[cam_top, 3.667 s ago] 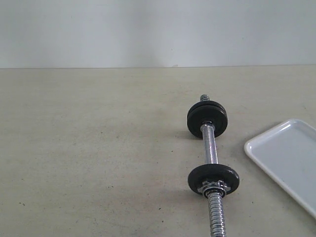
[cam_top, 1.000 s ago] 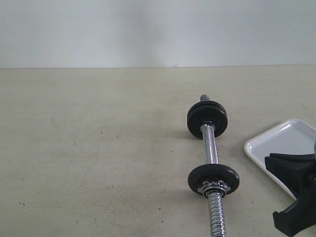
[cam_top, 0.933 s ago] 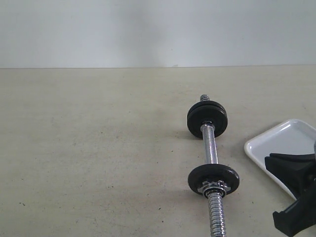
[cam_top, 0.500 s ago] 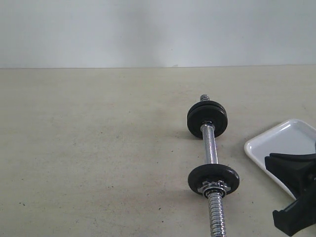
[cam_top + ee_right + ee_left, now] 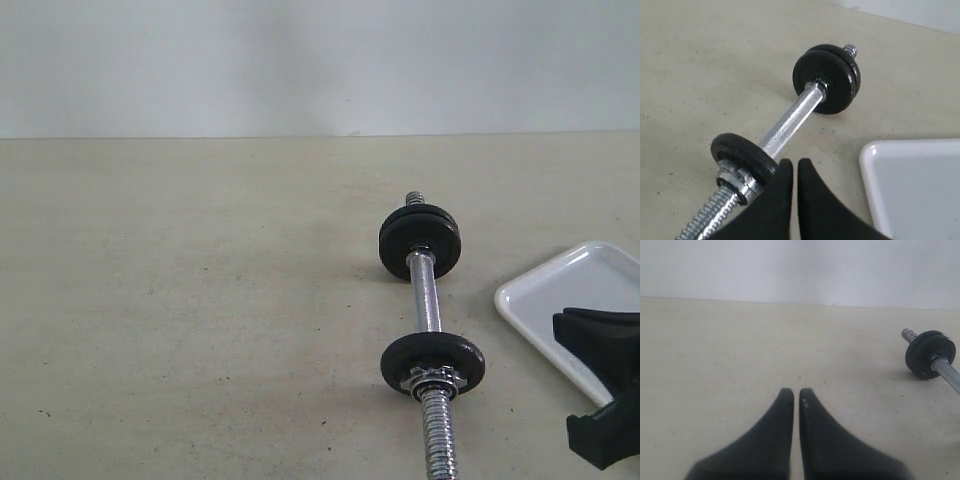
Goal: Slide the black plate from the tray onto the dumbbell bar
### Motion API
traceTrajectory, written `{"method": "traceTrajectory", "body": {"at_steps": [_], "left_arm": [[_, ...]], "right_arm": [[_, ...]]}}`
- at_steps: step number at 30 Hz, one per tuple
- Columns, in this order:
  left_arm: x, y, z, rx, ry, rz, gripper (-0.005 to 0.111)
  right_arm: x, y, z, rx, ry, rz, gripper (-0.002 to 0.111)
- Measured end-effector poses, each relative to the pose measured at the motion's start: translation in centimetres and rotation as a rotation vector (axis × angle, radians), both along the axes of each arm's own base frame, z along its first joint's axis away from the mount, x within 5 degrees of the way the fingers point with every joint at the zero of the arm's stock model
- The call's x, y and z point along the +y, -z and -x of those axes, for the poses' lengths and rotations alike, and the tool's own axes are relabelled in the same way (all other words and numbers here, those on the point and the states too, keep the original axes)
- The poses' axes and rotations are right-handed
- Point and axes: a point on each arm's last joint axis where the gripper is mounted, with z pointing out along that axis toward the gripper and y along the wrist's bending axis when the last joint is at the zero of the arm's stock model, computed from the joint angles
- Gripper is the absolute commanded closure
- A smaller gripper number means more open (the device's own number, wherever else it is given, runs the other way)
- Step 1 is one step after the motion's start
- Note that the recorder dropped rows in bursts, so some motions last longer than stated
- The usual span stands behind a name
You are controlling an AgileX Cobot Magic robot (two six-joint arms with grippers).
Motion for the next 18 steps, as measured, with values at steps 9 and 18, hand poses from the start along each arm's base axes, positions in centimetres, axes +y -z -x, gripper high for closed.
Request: {"method": "traceTrajectory", "body": {"at_steps": [9, 18], "left_arm": [[1.2, -1.6, 1.5, -0.235, -0.137, 0.048, 0.102], [1.3, -1.8, 1.6, -0.254, -0.146, 0.051, 0.102]], "right_arm": [[-5.3, -2.8, 2.5, -0.214, 0.454, -0.129, 0.107], [-7.1, -1.7, 5.6, -0.115, 0.694, -0.232, 0.107]]}}
